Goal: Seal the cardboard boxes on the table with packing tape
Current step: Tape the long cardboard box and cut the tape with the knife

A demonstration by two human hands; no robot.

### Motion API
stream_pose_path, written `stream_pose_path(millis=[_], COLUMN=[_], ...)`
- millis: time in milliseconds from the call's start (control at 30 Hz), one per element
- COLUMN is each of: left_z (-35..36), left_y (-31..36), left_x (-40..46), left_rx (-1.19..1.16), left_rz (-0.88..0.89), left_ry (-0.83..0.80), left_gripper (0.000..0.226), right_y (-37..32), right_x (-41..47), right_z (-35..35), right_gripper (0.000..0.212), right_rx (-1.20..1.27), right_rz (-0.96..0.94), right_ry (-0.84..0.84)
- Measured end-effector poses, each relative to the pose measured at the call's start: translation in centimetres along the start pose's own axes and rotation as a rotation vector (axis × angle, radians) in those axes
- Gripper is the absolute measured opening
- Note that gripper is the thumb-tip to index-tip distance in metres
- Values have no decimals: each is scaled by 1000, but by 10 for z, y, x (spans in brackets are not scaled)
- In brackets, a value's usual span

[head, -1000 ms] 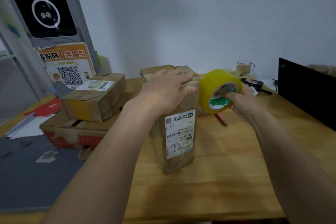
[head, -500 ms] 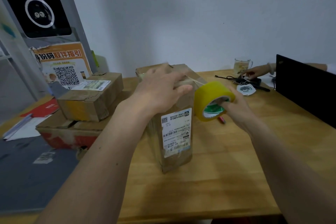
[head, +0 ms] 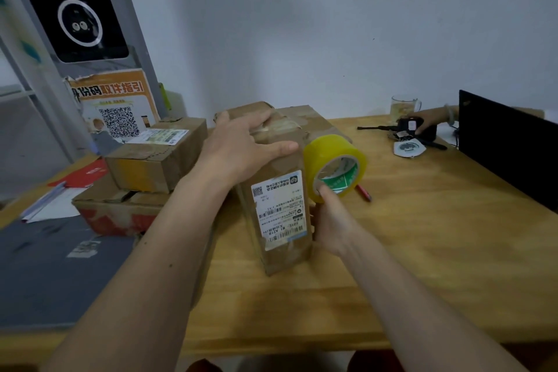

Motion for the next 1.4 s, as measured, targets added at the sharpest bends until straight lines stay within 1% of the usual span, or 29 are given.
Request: stream_pose_path(millis=[67, 167, 233, 333, 400, 467, 533, 633, 733, 800, 833, 867, 900, 933, 967, 1000, 1033, 1067, 1100, 1133, 1167, 1200, 1233, 1300, 1333, 1367, 1400], left_z=[2, 5, 5, 1, -5, -10, -13, -14, 0, 26, 41, 56, 70, 84, 96, 102, 103, 101, 100, 102, 107, 114, 119, 122, 122, 123, 125], left_y=[0, 5, 7, -1, -13, -25, -35, -44, -61, -74, -79, -84, -87, -90, -93, -95, -94, -90, -82, -74, -67, -63, -61, -65, -67, -69, -70], left_x=[-5, -9, -11, -13, -17, -22, -29, -38, -45, -52, -56, -59, -61, -61, -59, -57, -53, -50, -46, -40, -35, -32, -30, -28, -28, -27, -26], left_rx=[-42, -80, -113, -203, -270, -336, -411, -555, -785, -940, -977, -972, -932, -866, -753, -585, -418, -299, -238, -230, -236, -200, -142, -54, -44, -29, -1], left_rz=[40, 71, 77, 79, 74, 55, 40, 52, 32, 8, -7, -32, -73, -130, -196, -245, -246, -190, -96, -7, 53, 90, 118, 131, 129, 131, 138], left_ry=[39, 82, 102, 136, 171, 215, 255, 312, 353, 337, 333, 326, 299, 250, 190, 143, 133, 152, 154, 114, 31, -52, -91, -59, -39, -27, -30], left_gripper=[76, 67, 62, 56, 52, 49, 40, 26, 25, 25, 24, 22, 23, 33, 47, 58, 67, 75, 86, 105, 118, 122, 116, 98, 94, 97, 104], right_y=[-5, -1, 3, 2, -2, -6, -6, -9, -41, -73, -88, -100, -110, -116, -117, -112, -104, -96, -90, -87, -85, -85, -86, -89, -90, -92, -96], right_x=[-3, -6, -7, -5, -4, -4, -5, -6, -8, -16, -21, -26, -30, -31, -31, -30, -28, -28, -28, -29, -30, -31, -32, -33, -34, -34, -35], right_z=[-1, -7, -10, -10, -9, -6, 2, 11, 1, -10, -16, -23, -31, -37, -40, -41, -43, -42, -41, -38, -37, -34, -29, -19, -14, -12, -14], right_gripper=[44, 39, 44, 51, 54, 61, 69, 72, 64, 50, 41, 40, 43, 47, 48, 51, 56, 62, 67, 71, 73, 72, 66, 51, 46, 43, 42], right_rx=[-18, 71, 122, 133, 93, -2, -58, -163, -289, -397, -460, -559, -704, -875, -1038, -1183, -1306, -1403, -1473, -1513, -1524, -1526, -1519, -1466, -1416, -1355, -1303], right_rz=[12, 9, -13, -27, -23, -3, 21, 21, -126, -249, -295, -333, -359, -372, -361, -317, -261, -216, -190, -176, -172, -184, -216, -327, -380, -413, -431], right_ry=[4, 63, 116, 168, 181, 181, 131, 98, 212, 279, 311, 366, 433, 486, 506, 499, 481, 464, 461, 476, 503, 526, 535, 491, 438, 387, 365])
Point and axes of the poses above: each hand's wrist, its own x-axis towards the middle knuckle, its own z-axis out of the palm, y = z × x, the point moved 7 cm from there along x, towards the middle knuckle, and after that the axes turned 3 degrees about -y, right-handed, at the moved point
